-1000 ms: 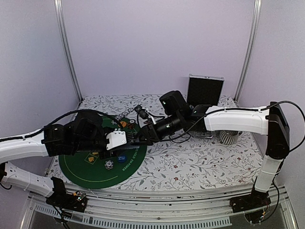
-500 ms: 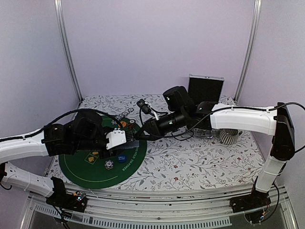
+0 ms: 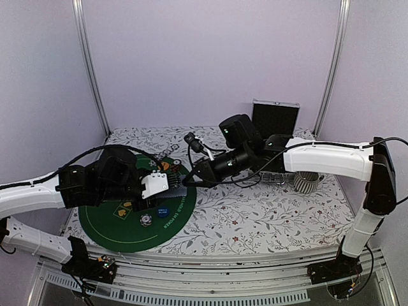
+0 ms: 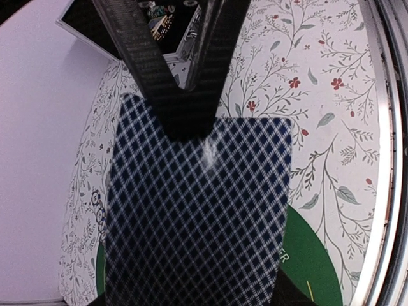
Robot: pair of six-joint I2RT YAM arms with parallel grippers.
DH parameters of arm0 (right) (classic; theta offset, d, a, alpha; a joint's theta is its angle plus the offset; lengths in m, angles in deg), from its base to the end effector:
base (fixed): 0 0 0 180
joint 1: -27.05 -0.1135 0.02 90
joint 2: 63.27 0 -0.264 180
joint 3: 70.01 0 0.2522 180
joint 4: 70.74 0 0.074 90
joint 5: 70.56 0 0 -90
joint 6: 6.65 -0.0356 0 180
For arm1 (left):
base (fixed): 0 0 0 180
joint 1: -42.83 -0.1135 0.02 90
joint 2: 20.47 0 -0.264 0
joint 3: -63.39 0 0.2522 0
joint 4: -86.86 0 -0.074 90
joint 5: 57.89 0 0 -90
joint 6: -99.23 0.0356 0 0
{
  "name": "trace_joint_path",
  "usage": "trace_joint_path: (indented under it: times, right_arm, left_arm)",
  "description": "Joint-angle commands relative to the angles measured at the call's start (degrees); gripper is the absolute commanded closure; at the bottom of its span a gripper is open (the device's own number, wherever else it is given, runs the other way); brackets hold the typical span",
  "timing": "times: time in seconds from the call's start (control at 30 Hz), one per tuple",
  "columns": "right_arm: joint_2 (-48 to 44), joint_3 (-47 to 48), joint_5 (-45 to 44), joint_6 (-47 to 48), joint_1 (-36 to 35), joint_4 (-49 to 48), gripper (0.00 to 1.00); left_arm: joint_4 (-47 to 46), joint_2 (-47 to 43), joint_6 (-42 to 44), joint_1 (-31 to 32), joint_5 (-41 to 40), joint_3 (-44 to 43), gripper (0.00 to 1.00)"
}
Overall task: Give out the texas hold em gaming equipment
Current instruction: Pass from the right arm to the left, then pick up the poker card from the face-down deck piles.
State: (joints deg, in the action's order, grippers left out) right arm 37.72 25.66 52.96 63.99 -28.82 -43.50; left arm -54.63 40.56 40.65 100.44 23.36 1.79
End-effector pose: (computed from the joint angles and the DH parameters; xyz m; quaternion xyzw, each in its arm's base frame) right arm 0.2131 0.3494 0.2935 -0.3946 0.7541 0.4812 0.2101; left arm 0.1280 -0.1917 0.2798 0.6043 0.6623 -0.0324 0.4417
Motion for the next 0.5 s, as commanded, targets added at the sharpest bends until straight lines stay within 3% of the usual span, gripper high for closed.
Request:
trace_joint_path:
  times: [0.0,0.47]
  right_arm:
    - [-2.35,0.92,0.43,0.94,0.07,1.05,0.98]
    - [-5.46,0.73,3.68,1.39,0.70,1.38,0.98]
  left_arm:
    - [-1.20,-0.65,-0.57,-0.34,1.05,0.55,0.51]
    - [-1.28,-1.10,-1.08,-0.61,1.52,1.01,0.51]
